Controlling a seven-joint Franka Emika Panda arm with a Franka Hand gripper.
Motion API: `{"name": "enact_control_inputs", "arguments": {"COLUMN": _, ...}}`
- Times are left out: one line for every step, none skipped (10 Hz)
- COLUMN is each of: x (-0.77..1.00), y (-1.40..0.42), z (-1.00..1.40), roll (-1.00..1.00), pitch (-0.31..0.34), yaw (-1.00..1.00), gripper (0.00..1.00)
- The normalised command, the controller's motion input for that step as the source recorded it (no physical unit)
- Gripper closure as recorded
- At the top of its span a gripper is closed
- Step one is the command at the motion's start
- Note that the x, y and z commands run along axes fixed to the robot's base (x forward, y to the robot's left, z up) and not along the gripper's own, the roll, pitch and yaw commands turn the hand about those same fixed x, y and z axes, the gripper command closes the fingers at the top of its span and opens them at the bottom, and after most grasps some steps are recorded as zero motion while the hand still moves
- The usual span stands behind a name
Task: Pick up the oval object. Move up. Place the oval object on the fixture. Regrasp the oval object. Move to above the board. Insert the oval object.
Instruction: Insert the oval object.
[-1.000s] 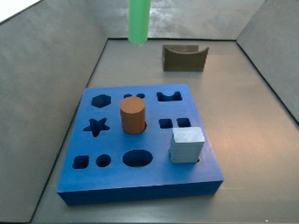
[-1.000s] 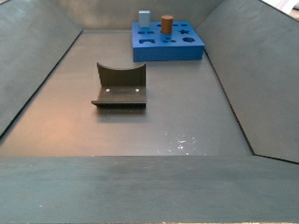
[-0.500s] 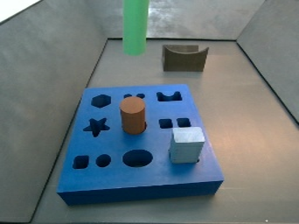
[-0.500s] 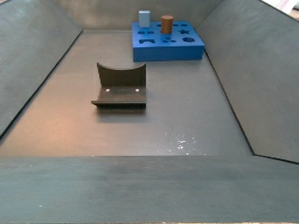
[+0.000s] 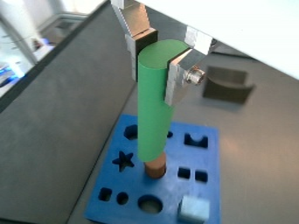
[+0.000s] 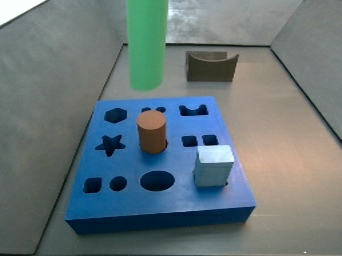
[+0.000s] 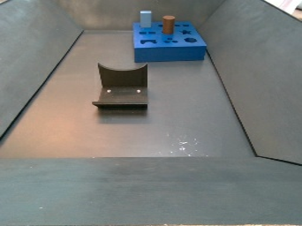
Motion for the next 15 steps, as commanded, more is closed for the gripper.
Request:
{"name": "enact_control_inputs", "arguments": {"x": 0.00, "y": -0.32, "z": -0.19, "roll": 0.00, "pitch": 0.000, "yaw": -0.89, "gripper": 1.00}}
{"name": "enact_control_inputs", "arguments": {"x": 0.00, "y": -0.29, "z": -0.20, "roll": 0.00, "pitch": 0.000, "yaw": -0.90, "gripper": 1.00}}
{"name": "enact_control_inputs", "arguments": {"x": 0.00, "y": -0.29, "z": -0.21, "roll": 0.00, "pitch": 0.000, "yaw": -0.90, "gripper": 1.00}}
{"name": "enact_control_inputs", "arguments": {"x": 0.00, "y": -0.27, "z": -0.27, "roll": 0.00, "pitch": 0.000, "yaw": -0.91, "gripper": 1.00}}
{"name": "enact_control_inputs", "arguments": {"x": 0.00, "y": -0.25, "z": -0.30, "roll": 0.00, "pitch": 0.000, "yaw": -0.93, "gripper": 1.00}}
{"name": "enact_control_inputs", "arguments": {"x": 0.00, "y": -0.20, "z": -0.31, "roll": 0.00, "pitch": 0.000, "yaw": -0.96, "gripper": 1.00}}
{"name": "enact_control_inputs", "arguments": {"x": 0.00, "y": -0.17, "z": -0.31, "roll": 0.00, "pitch": 0.000, "yaw": -0.97, "gripper": 1.00}}
{"name": "enact_control_inputs", "arguments": {"x": 0.00, "y": -0.15, "z": -0.26, "roll": 0.00, "pitch": 0.000, "yaw": -0.98, "gripper": 1.00}}
{"name": "enact_control_inputs", "arguments": {"x": 0.00, "y": -0.13, "z": -0.27, "roll": -0.01, "pitch": 0.000, "yaw": -0.99, "gripper": 1.00}}
{"name": "enact_control_inputs", "arguments": {"x": 0.00, "y": -0.07, "z": -0.31, "roll": -0.01, "pitch": 0.000, "yaw": -1.00, "gripper": 1.00}}
{"name": "enact_control_inputs", "arguments": {"x": 0.00, "y": -0.06, "z": -0.31, "roll": -0.01, "pitch": 0.000, "yaw": -1.00, "gripper": 1.00}}
{"name": "enact_control_inputs", "arguments": {"x": 0.00, "y": -0.06, "z": -0.31, "roll": -0.01, "pitch": 0.000, "yaw": -1.00, "gripper": 1.00}}
{"name": "enact_control_inputs", "arguments": {"x": 0.00, "y": -0.06, "z": -0.25, "roll": -0.03, "pitch": 0.000, "yaw": -1.00, "gripper": 1.00}}
{"name": "enact_control_inputs", "arguments": {"x": 0.02, "y": -0.06, "z": -0.23, "roll": -0.04, "pitch": 0.000, "yaw": -1.00, "gripper": 1.00}}
{"name": "enact_control_inputs", "arguments": {"x": 0.16, "y": -0.03, "z": -0.24, "roll": -0.04, "pitch": 0.000, "yaw": -0.91, "gripper": 1.00}}
